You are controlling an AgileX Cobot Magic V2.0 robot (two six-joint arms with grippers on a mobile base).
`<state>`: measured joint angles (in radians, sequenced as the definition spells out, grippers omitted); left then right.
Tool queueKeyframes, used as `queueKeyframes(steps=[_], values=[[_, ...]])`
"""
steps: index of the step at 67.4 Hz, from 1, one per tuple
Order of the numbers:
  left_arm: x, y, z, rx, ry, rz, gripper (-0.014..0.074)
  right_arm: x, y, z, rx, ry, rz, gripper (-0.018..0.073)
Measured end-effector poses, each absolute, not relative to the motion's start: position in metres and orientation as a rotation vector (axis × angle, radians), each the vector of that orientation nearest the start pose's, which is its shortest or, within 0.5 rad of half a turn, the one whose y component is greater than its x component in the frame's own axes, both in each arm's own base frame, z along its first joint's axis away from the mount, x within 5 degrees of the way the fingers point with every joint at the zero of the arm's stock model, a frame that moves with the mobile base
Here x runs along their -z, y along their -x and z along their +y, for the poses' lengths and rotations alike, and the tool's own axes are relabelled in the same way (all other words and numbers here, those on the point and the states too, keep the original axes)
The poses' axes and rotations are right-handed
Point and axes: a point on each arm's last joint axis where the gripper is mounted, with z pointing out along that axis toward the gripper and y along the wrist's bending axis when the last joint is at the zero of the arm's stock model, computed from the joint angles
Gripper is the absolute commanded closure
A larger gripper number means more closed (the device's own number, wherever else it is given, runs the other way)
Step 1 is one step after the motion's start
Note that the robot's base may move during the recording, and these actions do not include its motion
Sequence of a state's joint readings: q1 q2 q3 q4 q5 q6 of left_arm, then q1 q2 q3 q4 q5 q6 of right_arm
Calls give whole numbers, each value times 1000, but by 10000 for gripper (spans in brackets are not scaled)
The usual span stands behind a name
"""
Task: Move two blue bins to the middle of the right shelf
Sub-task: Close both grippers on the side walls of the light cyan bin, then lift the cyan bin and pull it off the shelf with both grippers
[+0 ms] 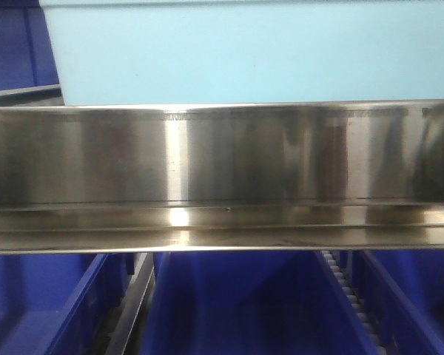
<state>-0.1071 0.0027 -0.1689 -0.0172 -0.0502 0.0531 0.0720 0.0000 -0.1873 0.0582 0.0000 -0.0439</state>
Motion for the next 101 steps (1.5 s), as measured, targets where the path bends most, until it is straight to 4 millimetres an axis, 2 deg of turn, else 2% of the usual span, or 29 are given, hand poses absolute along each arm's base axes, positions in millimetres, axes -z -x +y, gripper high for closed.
queueKeyframes(steps=[2,7,13,20,24,32,40,47,57,66,72,79,88,101], values=[[-283,-39,-4,61,-90,1266,602,-288,-36,3,-75,38,1277,708],[-309,-34,-4,62,-94,1294,479,-319,-26,2,-78,41,1251,609],[-341,-33,-4,62,-100,1351,308,-350,-23,3,-80,45,1264,371],[-365,-43,-5,61,-108,1435,160,-370,-36,4,-80,50,1330,95],[-372,-53,-6,69,-107,1474,99,-374,-45,4,-80,51,1366,-15],[-385,-73,-11,106,-117,1533,0,-373,-65,5,-56,66,1441,-11],[-394,-92,-21,175,-185,1580,-5,-373,-81,6,-39,77,1487,-10],[-405,-108,-35,240,-259,1608,-5,-386,-91,8,-45,83,1513,-10],[-430,-134,-57,314,-340,1676,-3,-415,-105,16,-101,138,1586,-10],[-449,-166,-77,340,-395,1824,-3,-438,-131,32,-165,225,1723,-10],[-455,-195,-90,331,-432,1959,0,-450,-156,46,-195,286,1843,-10],[-457,-224,-103,327,-452,2098,26,-458,-188,60,-208,331,1976,-10],[-455,-256,-118,326,-453,2242,27,-456,-230,77,-220,364,2162,-10],[-433,-295,-142,275,-462,2407,27,-432,-281,93,-231,330,2379,-10]])
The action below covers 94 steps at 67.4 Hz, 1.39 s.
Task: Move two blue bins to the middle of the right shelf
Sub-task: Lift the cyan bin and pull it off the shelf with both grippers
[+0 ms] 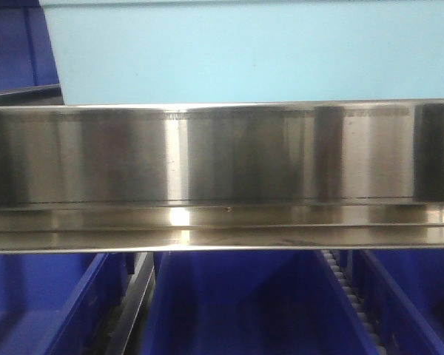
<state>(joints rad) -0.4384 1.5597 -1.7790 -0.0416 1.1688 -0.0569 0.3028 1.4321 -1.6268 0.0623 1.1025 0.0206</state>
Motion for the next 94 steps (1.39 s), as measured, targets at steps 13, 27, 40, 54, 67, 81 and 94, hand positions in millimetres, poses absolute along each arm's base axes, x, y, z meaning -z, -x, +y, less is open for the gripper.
queueKeyframes(steps=[13,27,40,54,67,81,94], values=[[-402,-320,-170,168,-512,2510,27,-392,-316,104,-217,318,2541,-10],[-368,-340,-183,129,-477,2608,27,-364,-336,110,-205,308,2632,-10],[-345,-352,-189,97,-486,2665,27,-351,-345,113,-202,303,2656,3],[-332,-358,-192,84,-493,2694,117,-342,-349,114,-195,307,2688,326],[-332,-358,-192,82,-493,2694,509,-341,-348,114,-191,301,2707,708],[-332,-359,-192,87,-471,2696,707,-341,-348,114,-202,269,2715,711],[-334,-359,-192,89,-467,2694,707,-341,-348,114,-203,260,2718,711]])
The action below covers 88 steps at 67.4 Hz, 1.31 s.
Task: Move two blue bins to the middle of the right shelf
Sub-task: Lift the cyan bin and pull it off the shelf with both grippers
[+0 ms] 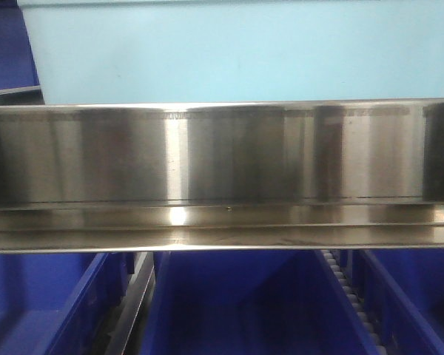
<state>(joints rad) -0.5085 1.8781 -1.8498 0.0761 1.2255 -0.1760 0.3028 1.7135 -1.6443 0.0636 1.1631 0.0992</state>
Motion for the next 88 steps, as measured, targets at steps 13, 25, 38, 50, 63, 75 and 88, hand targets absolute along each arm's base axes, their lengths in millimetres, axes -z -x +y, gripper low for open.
queueKeyframes(steps=[13,25,38,50,63,75,88], values=[[-355,-358,-192,116,-453,2633,707,-357,-338,111,-211,256,2671,711],[-404,-343,-189,162,-442,2492,707,-396,-320,104,-215,244,2536,711],[-450,-318,-189,204,-446,2354,707,-454,-297,94,-209,234,2363,711],[-478,-302,-185,254,-419,2272,707,-485,-279,87,-211,229,2283,711],[-494,-293,-177,244,-394,2224,707,-494,-271,86,-232,228,2261,711],[-494,-294,-177,233,-392,2224,707,-494,-271,86,-235,229,2269,711],[-494,-293,-178,232,-397,2225,707,-494,-271,86,-235,229,2271,711]])
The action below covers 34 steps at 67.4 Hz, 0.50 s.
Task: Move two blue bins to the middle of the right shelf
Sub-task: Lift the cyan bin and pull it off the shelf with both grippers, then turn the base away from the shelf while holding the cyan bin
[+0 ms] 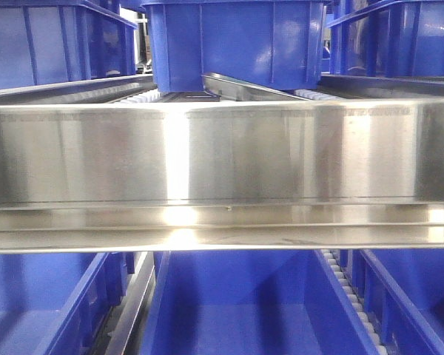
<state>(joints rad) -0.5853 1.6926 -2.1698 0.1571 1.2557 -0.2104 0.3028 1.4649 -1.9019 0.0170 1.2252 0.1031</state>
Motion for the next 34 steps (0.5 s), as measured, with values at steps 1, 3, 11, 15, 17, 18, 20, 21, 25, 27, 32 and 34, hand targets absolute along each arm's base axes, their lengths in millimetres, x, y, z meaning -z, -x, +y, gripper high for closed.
queueKeyframes(steps=[1,3,11,15,17,18,20,21,25,27,32,34], values=[[-494,-293,-178,232,-397,2225,707,-494,-271,86,-235,229,2271,711],[-494,-293,-178,230,-397,2224,707,-494,-271,86,-235,229,2271,711],[-494,-293,-177,227,-396,2224,707,-494,-271,86,-235,229,2271,711],[-494,-293,-177,227,-396,2224,707,-494,-271,86,-235,229,2271,711],[-494,-293,-177,227,-396,2224,707,-494,-271,86,-235,229,2271,711],[-494,-293,-177,227,-396,2224,707,-494,-271,86,-235,229,2271,711],[-494,-293,-177,227,-396,2224,707,-494,-271,86,-235,229,2271,711],[-494,-293,-177,227,-396,2224,707,-494,-271,86,-235,229,2271,711],[-494,-293,-177,227,-396,2224,707,-494,-271,86,-235,229,2271,711],[-494,-293,-177,227,-396,2224,707,-494,-271,86,-235,229,2271,711],[-494,-293,-177,225,-396,2223,707,-494,-271,86,-234,229,2272,711],[-494,-293,-177,225,-396,2223,707,-494,-271,86,-234,229,2272,711]])
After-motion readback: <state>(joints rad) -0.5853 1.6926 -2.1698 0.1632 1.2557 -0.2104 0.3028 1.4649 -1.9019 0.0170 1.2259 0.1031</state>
